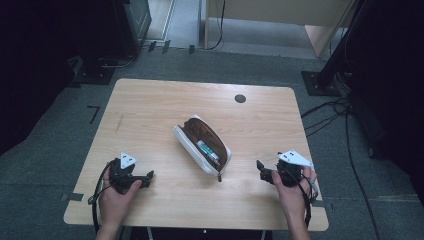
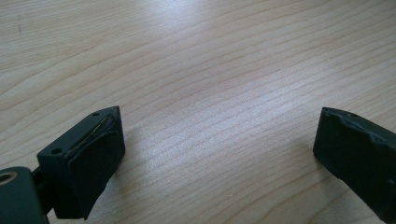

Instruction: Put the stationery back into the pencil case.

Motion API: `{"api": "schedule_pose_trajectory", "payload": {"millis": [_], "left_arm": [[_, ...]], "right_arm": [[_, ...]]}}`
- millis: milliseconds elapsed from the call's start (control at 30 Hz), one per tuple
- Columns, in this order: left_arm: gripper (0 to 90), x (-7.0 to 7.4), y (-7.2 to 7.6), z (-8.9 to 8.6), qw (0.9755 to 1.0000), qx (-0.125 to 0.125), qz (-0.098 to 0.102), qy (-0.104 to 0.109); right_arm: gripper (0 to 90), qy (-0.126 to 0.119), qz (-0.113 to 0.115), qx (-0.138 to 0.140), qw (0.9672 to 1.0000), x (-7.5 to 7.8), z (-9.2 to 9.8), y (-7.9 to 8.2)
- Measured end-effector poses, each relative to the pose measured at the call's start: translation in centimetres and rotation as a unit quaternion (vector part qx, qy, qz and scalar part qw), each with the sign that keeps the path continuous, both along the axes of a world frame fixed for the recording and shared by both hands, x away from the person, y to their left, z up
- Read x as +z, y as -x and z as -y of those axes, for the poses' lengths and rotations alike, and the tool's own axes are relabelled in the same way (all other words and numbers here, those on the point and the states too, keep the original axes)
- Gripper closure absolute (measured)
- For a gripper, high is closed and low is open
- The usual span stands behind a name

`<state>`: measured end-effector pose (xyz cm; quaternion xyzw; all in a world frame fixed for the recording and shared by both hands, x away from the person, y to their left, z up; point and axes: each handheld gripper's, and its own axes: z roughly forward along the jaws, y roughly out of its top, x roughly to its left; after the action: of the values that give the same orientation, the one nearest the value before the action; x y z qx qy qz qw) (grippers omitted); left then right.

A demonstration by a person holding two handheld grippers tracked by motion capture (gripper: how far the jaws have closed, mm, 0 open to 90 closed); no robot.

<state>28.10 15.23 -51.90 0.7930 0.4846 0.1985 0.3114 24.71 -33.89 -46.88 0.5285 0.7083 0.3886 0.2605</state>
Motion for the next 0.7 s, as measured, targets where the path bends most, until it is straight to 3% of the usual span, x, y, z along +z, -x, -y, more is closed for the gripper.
{"api": "schedule_pose_trajectory", "payload": {"millis": [533, 700], "left_arm": [[2.3, 0.0, 0.0, 0.0, 1.0, 0.0, 0.0, 0.0], [2.2, 0.0, 0.0, 0.0, 1.0, 0.0, 0.0, 0.0]], "right_arm": [[14.3, 0.01, -0.038, -0.032, 0.9987, -2.6, 3.2, 1.1], [14.3, 0.014, -0.061, -0.037, 0.9974, -3.5, 4.3, 1.4]]}}
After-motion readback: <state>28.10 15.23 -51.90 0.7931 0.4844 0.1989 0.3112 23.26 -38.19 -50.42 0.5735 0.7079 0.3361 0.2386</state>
